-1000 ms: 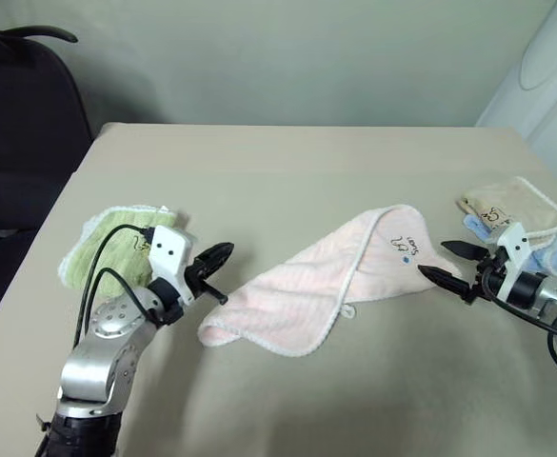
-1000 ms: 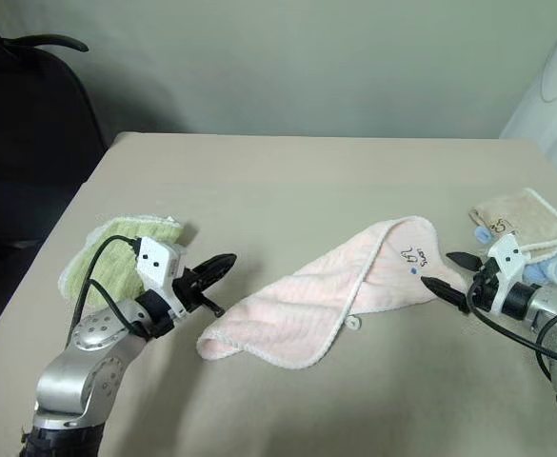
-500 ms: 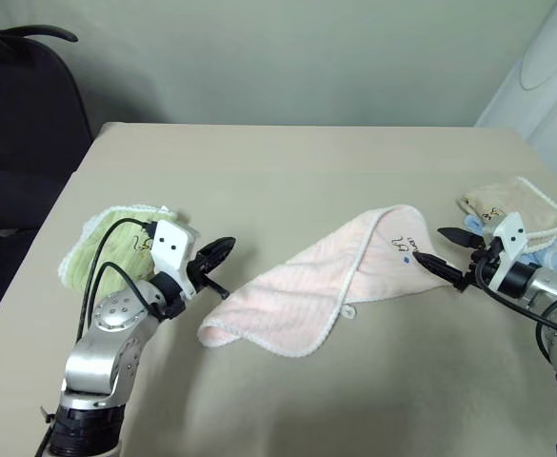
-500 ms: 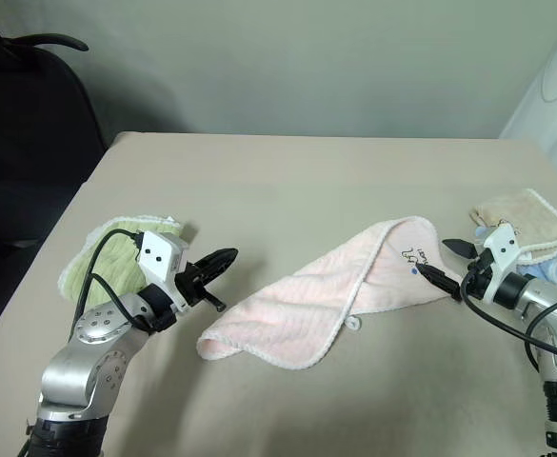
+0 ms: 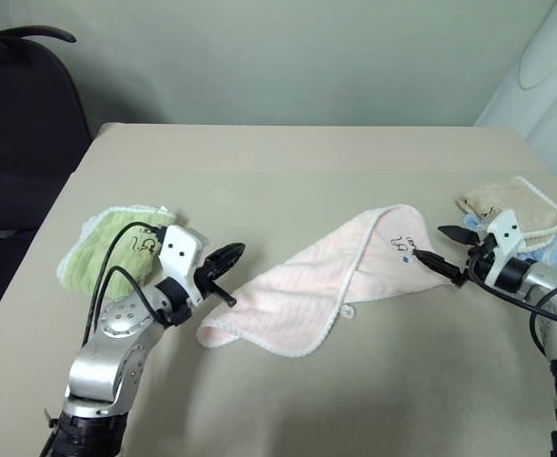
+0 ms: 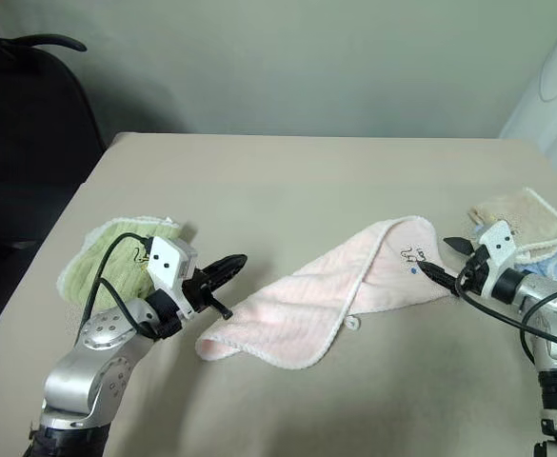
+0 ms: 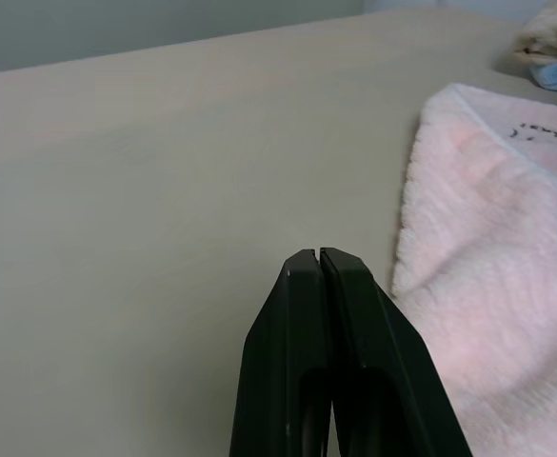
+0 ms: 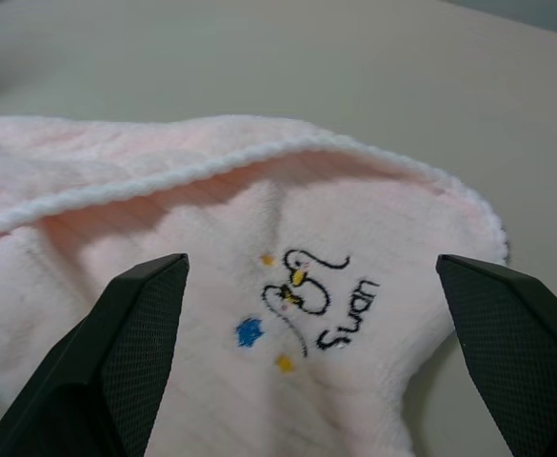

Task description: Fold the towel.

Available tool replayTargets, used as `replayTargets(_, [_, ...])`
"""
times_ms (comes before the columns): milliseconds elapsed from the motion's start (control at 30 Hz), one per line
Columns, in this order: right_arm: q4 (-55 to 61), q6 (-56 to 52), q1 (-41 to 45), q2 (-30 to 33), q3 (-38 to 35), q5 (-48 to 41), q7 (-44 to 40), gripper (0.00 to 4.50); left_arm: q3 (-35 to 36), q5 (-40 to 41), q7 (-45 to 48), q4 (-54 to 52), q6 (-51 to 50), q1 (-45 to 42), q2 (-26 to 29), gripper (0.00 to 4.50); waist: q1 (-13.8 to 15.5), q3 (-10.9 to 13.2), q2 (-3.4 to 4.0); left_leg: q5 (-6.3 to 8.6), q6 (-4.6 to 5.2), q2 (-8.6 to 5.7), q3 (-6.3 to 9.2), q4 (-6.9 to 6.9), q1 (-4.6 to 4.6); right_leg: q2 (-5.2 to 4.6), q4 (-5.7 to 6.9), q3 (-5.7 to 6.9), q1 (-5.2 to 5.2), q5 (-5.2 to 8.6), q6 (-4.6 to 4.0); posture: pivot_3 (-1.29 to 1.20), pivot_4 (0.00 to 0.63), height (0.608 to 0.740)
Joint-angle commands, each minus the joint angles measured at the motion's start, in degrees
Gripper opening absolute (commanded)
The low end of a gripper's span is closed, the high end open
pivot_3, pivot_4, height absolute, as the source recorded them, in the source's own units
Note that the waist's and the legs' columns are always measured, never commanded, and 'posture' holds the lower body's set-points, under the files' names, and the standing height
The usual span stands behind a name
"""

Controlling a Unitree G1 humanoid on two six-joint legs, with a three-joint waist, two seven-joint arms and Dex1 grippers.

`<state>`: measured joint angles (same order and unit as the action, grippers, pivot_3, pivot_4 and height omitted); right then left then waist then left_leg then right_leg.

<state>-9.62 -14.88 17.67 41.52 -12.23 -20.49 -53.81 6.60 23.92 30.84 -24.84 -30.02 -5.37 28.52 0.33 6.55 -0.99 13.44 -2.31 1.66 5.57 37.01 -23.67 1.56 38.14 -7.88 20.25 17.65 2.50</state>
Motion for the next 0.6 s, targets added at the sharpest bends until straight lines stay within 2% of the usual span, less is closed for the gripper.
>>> replayTargets(33, [-1.32,2.39,2.08,1.76,-0.46,0.85,-0.81,4.4,-0.6,1.08,0.21,-3.28,-0.34,0.53,-0.07,0.11,0.02,0.0,0.0,0.0,0.0,0.0,0.01,0.0,0.0,0.0,0.0,0.0,0.0,0.0,0.0,0.0,0.15,0.74])
replayTargets(267, [-11.05,4.56,10.28,1.36,3.44,6.03,0.18,4.4,-2.32,2.62,3.59,-3.87,-0.74,0.1,1.51,0.11,-0.17,0.0,0.01,0.0,0.0,0.01,0.0,-0.01,0.0,-0.01,0.04,0.0,0.03,0.0,0.0,0.0,0.15,0.74])
replayTargets(600, [-35.82,3.04,30.6,-2.74,9.63,13.28,3.35,4.4,-4.39,6.29,13.12,-4.99,-1.42,1.78,6.64,0.11,-0.14,-0.02,0.07,-0.01,-0.01,0.01,0.0,-0.07,-0.05,-0.03,0.26,0.01,0.23,-0.01,-0.03,0.0,0.15,0.74])
